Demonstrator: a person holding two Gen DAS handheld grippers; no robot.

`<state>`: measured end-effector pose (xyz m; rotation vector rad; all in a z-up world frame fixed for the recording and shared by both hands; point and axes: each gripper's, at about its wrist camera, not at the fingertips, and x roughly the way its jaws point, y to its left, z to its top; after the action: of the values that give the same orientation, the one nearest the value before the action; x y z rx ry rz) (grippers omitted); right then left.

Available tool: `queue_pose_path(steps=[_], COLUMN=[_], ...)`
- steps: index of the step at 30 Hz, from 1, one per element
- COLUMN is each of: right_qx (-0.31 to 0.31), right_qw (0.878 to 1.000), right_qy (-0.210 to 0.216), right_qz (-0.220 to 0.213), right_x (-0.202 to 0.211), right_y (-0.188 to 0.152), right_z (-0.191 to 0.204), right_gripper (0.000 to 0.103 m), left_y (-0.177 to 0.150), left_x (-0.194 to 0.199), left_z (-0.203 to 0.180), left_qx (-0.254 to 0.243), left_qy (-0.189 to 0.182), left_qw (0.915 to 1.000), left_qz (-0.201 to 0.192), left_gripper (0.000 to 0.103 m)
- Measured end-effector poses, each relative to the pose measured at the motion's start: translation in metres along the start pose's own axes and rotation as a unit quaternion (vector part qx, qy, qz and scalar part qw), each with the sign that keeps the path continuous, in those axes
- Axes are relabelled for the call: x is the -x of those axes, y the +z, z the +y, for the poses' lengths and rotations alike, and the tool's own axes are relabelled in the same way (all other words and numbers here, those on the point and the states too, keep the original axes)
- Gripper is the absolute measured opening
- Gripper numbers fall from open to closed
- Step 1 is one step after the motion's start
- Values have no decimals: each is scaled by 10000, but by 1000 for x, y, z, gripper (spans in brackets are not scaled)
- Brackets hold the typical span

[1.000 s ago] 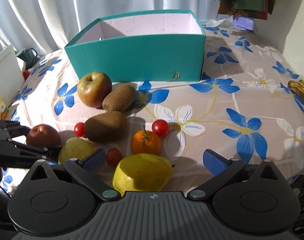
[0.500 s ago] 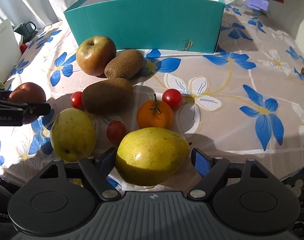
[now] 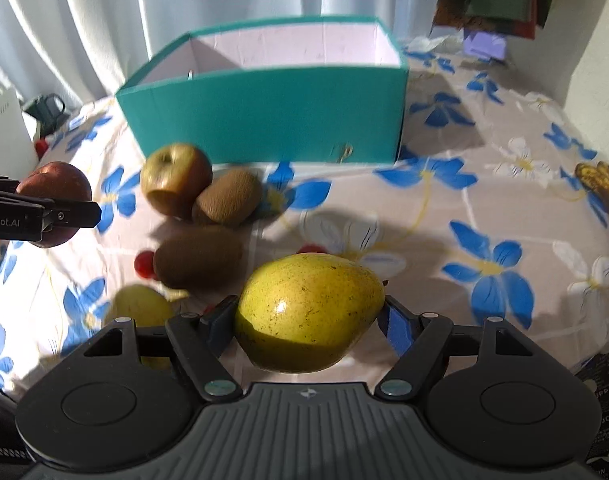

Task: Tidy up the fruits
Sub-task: 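Lower the red apple into the teal box and open the left gripper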

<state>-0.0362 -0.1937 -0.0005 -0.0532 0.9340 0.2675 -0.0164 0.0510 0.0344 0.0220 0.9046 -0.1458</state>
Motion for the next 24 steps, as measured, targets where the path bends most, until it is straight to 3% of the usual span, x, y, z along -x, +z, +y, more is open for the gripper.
queue_pose_path(steps=[8, 18, 24], right_qx=[-170, -460, -531], right_qw=[9979, 9909, 9881], right_qy=[17, -224, -252], right_qz=[-623, -1249, -1423], right_x=[12, 14, 12], right_y=[32, 75, 92], right_z=[-15, -35, -43], right_gripper=[75, 75, 75], left_y=[77, 135, 142], left_x=[-5, -75, -115], left_z=[-19, -25, -22], left_qx=[-196, 147, 297], left_qy=[537, 897, 916], left_qw=[9969, 9941, 9950], left_qz=[-545, -589, -261], left_gripper=[72, 72, 72])
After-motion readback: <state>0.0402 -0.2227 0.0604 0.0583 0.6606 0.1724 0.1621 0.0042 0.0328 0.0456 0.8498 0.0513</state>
